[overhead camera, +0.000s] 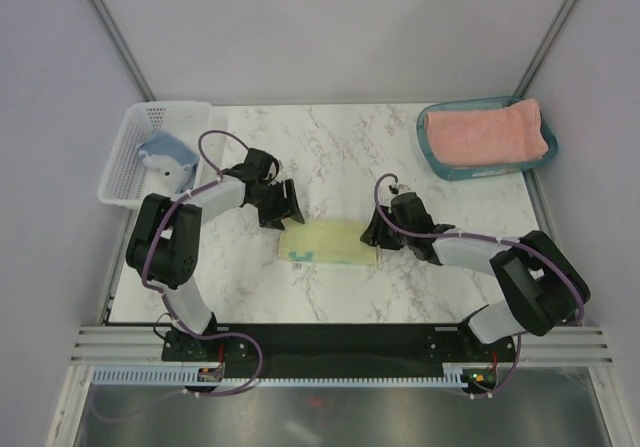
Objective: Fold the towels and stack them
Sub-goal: Neatly place the folded towel into the bin
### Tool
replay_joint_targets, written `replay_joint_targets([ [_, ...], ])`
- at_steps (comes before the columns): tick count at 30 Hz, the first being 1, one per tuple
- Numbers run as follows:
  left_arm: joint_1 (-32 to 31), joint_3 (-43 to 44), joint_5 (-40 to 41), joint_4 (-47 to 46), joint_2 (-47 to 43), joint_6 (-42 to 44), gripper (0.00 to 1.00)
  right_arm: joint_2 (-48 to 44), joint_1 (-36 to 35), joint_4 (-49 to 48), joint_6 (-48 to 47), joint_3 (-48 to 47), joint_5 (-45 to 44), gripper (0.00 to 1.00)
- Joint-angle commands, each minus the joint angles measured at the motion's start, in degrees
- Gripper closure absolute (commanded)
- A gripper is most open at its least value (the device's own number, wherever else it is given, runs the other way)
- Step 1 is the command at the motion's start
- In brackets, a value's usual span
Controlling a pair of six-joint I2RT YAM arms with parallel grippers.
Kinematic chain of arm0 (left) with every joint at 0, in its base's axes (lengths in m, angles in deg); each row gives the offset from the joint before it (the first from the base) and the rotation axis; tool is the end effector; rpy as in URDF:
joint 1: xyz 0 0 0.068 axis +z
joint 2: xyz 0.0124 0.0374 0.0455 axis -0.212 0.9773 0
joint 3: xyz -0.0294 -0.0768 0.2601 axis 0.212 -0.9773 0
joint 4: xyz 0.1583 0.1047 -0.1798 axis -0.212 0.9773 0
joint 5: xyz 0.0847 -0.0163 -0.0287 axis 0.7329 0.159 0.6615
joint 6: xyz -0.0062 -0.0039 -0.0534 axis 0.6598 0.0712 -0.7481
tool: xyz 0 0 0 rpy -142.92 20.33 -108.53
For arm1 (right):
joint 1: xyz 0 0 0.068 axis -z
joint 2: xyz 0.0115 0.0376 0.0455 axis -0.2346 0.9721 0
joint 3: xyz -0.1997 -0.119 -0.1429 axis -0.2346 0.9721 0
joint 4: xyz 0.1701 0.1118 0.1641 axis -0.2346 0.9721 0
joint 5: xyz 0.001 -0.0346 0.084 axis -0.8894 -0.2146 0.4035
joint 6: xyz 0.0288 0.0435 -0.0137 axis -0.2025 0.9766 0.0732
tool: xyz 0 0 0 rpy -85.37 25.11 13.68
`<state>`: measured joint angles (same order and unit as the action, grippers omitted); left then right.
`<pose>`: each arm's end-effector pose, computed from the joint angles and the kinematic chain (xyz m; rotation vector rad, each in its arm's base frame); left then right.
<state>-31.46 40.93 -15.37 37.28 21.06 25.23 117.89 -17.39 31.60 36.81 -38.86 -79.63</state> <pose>0.3197 -0.1240 0.1652 -0.1293 2.8155 -0.6830 0.2325 0.1436 0.1431 0.1013 2.4521 0.6866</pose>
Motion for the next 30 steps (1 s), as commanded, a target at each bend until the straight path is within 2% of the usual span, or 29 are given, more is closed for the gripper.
replay_joint_targets([
  [1, 0.4, 0.0, 1.1, -0.4, 0.6, -0.5, 0.3, -1.0, -1.4, 1.9, 1.7, 3.0, -1.3, 0.49],
  [5, 0.4, -0.3, 1.1, -0.4, 0.8, -1.3, 0.3, -0.2, -2.5, -0.5, 4.4, 4.5, -1.8, 0.49],
  [8, 0.4, -0.3, 1.3, -0.4, 0.3, -1.2, 0.3, 1.3, -3.1, -0.9, 5.0, 4.5, -2.0, 0.56],
  [9, 0.4, -0.3, 1.6, -0.4, -0.1, -1.1, 0.3, 1.4, -3.2, -0.9, 4.8, 4.3, -2.2, 0.69],
  [12, 0.9, 1.3, 2.1, 1.2, -1.6, -0.5, 0.29, 0.7, -3.2, 2.6, 1.9, 1.6, -4.5, 0.96],
  [13, 1.5, 3.1, 2.5, 1.9, -2.0, -0.3, 0.28, 0.1, -3.1, 3.9, -0.8, 0.3, -5.2, 1.0],
  [17, 3.7, 7.2, 5.5, 5.6, -5.9, 0.0, 0.22, 1.2, -1.7, 12.1, -8.3, -10.3, -7.5, 1.0],
  [20, 4.4, 8.6, 8.8, 7.7, -10.4, 1.0, 0.1, 4.7, 1.5, 17.1, -14.6, -17.7, -4.4, 1.0],
  [24, 4.5, 8.3, 9.7, 9.6, -15.5, 2.7, 0.09, 11.6, 4.9, 24.6, -20.7, -27.8, -3.4, 1.0],
  [30, 4.4, 2.6, 8.5, 9.1, -21.4, 4.7, 0.08, 18.0, 9.2, 30.2, -25.9, -40.2, -5.0, 1.0],
])
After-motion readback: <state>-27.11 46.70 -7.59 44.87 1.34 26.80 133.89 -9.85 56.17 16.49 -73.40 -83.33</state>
